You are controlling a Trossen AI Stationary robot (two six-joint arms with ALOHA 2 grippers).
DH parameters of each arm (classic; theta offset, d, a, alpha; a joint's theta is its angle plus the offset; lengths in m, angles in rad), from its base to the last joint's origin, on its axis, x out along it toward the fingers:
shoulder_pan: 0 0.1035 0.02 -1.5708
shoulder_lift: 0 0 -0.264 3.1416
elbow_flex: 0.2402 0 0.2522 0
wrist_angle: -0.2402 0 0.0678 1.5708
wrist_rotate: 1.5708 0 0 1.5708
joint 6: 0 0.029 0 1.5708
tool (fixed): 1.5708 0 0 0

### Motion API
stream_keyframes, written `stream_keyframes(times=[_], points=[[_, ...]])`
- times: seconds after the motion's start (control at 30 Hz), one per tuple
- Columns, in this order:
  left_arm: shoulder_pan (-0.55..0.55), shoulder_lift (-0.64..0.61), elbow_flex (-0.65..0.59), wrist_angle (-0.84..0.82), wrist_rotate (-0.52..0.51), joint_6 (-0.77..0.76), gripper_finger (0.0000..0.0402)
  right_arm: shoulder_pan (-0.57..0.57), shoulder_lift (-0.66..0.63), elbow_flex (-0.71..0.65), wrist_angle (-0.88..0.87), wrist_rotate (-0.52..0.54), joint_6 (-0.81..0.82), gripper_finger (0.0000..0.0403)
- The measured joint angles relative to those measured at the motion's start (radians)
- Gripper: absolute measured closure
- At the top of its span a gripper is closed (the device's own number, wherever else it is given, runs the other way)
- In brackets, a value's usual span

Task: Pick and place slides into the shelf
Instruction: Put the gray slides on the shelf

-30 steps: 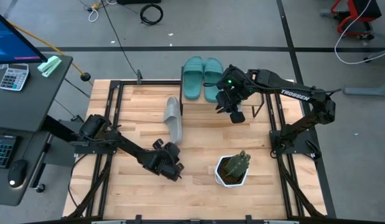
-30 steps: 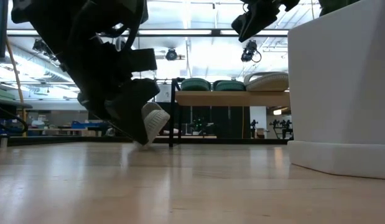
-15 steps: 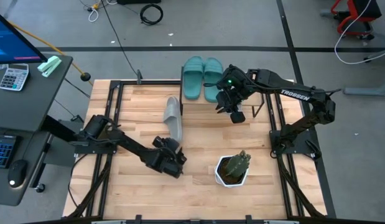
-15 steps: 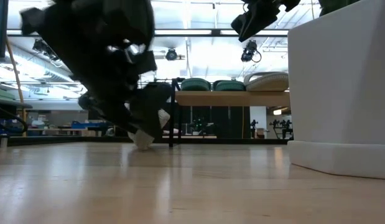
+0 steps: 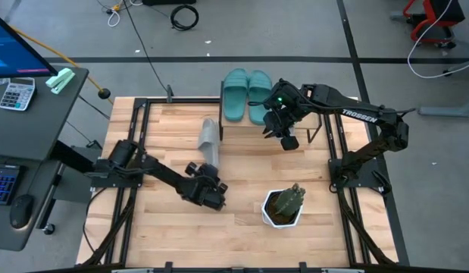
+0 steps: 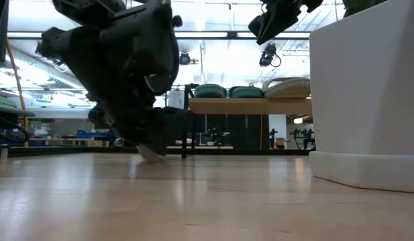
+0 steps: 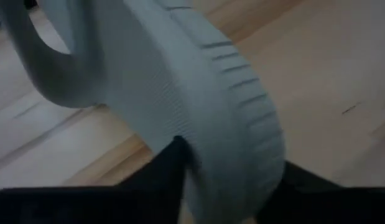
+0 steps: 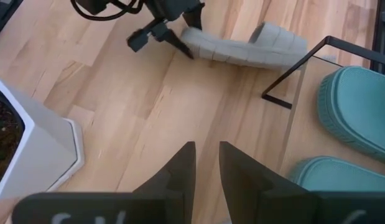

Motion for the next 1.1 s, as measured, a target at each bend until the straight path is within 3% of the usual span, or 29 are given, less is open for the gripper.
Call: stream_keyframes(times=[0.1,0.23,0.5,0.6,0.7,0.93,1.1], points=[[-0.013,0.008,0.0,-0.042,-0.02,-0.01,0.0336,0.0,0.0,0.0,0.0,-0.001,0.0,0.0325],[-0.054,0.003,-0.001,-0.196,-0.051,-0.129,0.0337,0.0,0.0,0.0,0.0,-0.002,0.004,0.0325],[-0.187,-0.071,-0.002,-0.792,-0.041,-0.618,0.0337,0.0,0.0,0.0,-0.001,-0.002,0.005,0.0325],[-0.257,-0.12,-0.002,-0.948,-0.111,-0.779,0.0337,0.0,0.0,0.0,-0.005,-0.002,0.005,0.0325],[-0.321,-0.179,-0.002,-1.042,-0.263,-0.856,0.0337,0.0,0.0,0.0,-0.004,-0.002,0.005,0.0325],[-0.364,-0.275,-0.001,-1.067,-0.593,-0.72,0.0338,0.016,0.0,0.002,0.027,-0.066,-0.011,0.0325],[-0.36,-0.287,-0.001,-1.066,-0.665,-0.642,0.0338,0.054,0.001,0.057,0.033,-0.063,-0.065,0.0325]])
